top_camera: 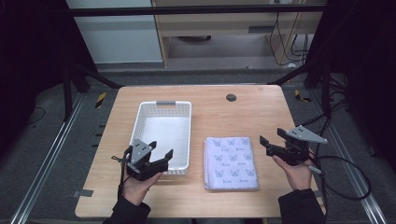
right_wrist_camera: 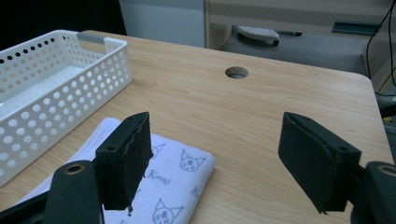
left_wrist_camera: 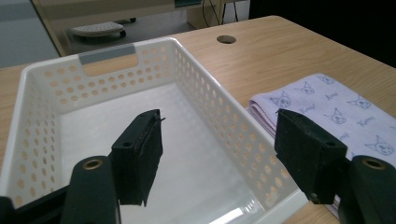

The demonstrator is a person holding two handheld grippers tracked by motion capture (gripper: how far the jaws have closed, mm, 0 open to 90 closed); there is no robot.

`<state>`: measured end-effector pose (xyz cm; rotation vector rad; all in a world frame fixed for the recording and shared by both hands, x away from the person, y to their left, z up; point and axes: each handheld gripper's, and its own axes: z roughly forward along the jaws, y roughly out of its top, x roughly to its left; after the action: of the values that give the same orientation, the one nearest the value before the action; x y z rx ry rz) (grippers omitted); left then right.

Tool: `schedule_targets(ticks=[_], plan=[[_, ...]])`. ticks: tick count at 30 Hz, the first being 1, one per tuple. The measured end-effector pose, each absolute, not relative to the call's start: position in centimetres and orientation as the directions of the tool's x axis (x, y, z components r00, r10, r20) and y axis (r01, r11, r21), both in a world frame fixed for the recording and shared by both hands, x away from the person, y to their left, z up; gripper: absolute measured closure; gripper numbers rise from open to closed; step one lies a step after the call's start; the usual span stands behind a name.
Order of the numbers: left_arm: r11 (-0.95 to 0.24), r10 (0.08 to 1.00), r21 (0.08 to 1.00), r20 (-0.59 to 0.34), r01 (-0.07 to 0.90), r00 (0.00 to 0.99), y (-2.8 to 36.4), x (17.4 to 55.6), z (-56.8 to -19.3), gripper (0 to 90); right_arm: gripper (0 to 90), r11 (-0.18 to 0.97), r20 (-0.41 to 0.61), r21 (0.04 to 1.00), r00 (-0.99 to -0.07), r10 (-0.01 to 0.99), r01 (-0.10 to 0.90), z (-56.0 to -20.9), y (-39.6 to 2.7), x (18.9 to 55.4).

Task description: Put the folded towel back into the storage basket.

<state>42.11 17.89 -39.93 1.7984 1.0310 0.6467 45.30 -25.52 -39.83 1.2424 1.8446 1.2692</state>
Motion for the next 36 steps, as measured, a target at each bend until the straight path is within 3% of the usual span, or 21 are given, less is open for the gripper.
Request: schedule_targets(ticks=[36], plan=[[-0.3,0.782,0.868,-0.013,0.395,0.623,9.7,42.2,-41.4,36.6,25.9,0.133,0.058,0.909,-0.436,0.898,0.395,-40.6,-24.2,47.3]])
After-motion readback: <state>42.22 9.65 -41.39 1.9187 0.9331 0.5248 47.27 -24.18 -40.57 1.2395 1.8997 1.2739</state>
